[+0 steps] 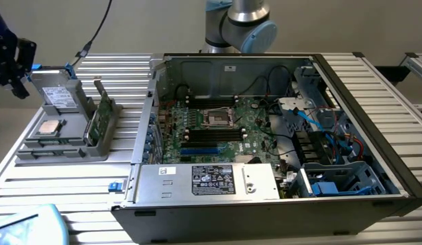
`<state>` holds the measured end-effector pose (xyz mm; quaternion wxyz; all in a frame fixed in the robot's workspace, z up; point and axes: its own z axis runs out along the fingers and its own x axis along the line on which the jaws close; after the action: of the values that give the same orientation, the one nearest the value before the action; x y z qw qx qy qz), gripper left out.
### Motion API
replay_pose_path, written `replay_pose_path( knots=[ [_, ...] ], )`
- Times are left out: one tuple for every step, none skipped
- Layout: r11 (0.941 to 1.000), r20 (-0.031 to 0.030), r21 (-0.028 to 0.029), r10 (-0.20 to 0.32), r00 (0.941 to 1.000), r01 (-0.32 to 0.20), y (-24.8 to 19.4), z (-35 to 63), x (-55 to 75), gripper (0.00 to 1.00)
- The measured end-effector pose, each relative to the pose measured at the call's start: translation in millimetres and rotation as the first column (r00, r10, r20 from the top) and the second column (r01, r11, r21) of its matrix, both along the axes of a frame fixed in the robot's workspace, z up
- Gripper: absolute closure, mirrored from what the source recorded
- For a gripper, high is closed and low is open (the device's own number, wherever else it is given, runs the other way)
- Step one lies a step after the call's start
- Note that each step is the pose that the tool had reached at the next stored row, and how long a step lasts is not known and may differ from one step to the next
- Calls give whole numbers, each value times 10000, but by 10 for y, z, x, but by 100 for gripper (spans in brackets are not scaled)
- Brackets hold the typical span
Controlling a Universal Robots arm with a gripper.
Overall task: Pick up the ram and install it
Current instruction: 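Pick up the ram and move it above insertion slot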
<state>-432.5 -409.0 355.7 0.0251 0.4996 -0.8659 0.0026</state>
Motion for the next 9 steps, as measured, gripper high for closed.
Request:
replay_pose_path(
  knots=[
    [9998, 4, -1, 176, 9998, -176, 0, 4, -1, 89],
    [9994, 10, 1, 353, 9994, -353, 0, 5, -1, 89],
    [9985, 10, 1, 543, 9985, -543, 0, 6, 0, 89],
    [9974, 12, 1, 718, 9974, -718, 0, 7, 0, 89],
    [9960, 10, 0, 896, 9960, -896, 0, 8, 0, 89],
    [9941, 8, 0, 1081, 9941, -1081, 0, 10, 0, 89],
    [9920, 9, 0, 1259, 9920, -1259, 0, 10, 0, 89],
    [9896, 9, 0, 1437, 9896, -1437, 0, 11, 0, 89],
    [9868, 8, 0, 1621, 9868, -1621, 0, 12, 0, 89]
  ],
)
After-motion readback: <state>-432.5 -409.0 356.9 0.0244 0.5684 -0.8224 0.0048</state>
